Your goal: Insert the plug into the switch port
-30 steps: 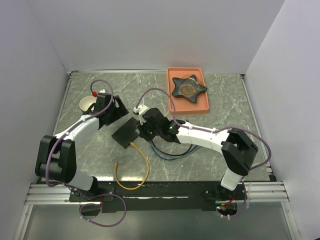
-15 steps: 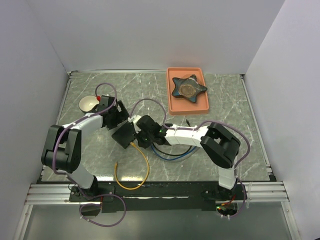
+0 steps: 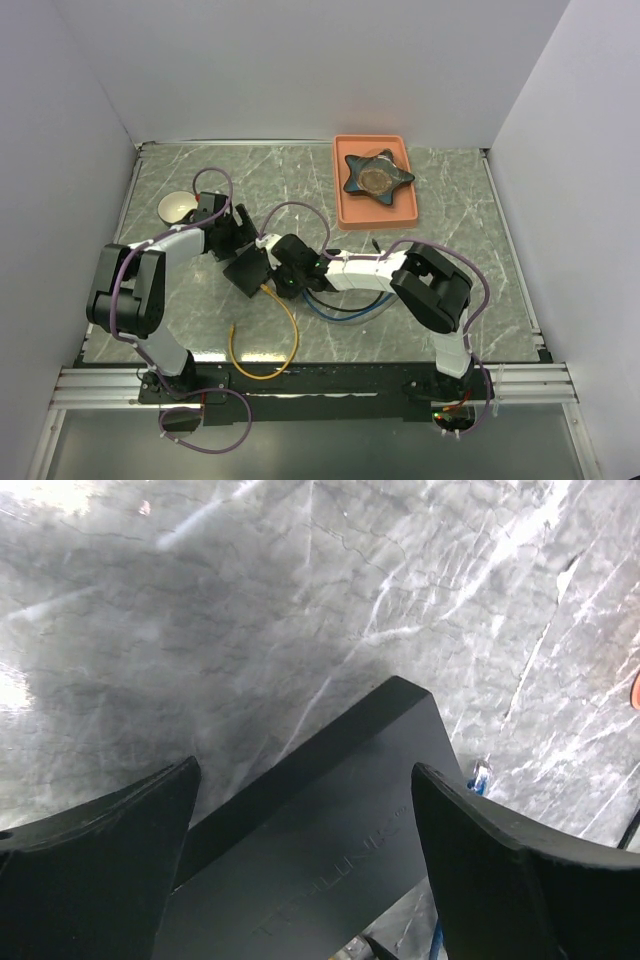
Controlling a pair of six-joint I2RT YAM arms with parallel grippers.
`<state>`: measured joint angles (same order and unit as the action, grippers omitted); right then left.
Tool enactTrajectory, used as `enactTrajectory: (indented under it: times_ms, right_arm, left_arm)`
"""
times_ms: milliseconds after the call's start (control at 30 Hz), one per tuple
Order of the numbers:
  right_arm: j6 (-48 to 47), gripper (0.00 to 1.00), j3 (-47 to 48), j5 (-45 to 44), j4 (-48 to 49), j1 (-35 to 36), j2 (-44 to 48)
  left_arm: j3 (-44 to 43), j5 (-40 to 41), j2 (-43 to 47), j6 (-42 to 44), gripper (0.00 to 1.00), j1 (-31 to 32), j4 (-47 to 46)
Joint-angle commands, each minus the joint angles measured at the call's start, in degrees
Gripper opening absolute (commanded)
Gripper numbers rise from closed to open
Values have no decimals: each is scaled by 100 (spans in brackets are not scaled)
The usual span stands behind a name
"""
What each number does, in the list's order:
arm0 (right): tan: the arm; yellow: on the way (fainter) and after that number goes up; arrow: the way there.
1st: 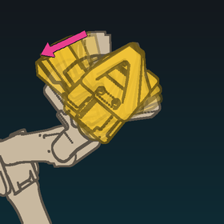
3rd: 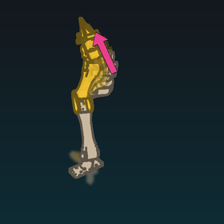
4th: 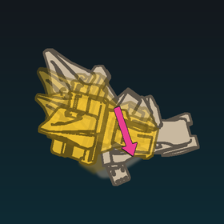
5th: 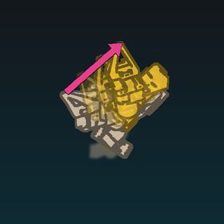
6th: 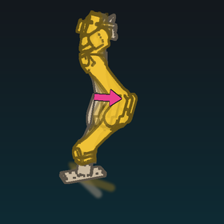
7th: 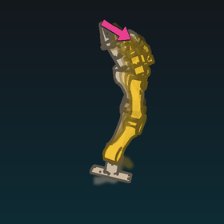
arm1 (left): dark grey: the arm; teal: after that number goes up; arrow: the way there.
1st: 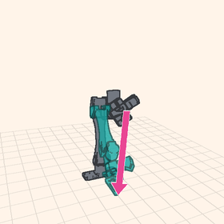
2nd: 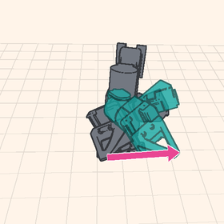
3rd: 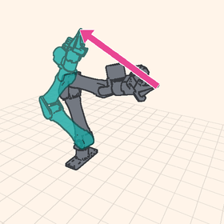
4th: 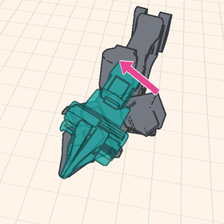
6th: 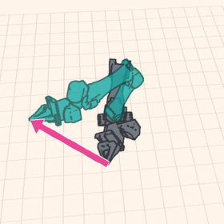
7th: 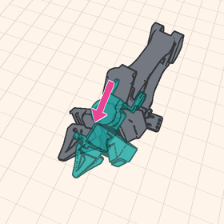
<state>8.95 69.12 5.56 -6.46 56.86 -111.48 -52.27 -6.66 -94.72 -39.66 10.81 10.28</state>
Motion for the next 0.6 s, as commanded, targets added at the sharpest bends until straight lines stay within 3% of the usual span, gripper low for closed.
enactTrajectory:
  times_ms: [0, 567]
  right_arm:
    - [116, 0, 14, -187, 259, -17, -58]
    - [327, 0, 268, -275, 224, -210, -102]
  left_arm:
    - [33, -275, -73, 99, 92, 0, -140]
    - [50, -424, -161, 108, 86, 0, -193]
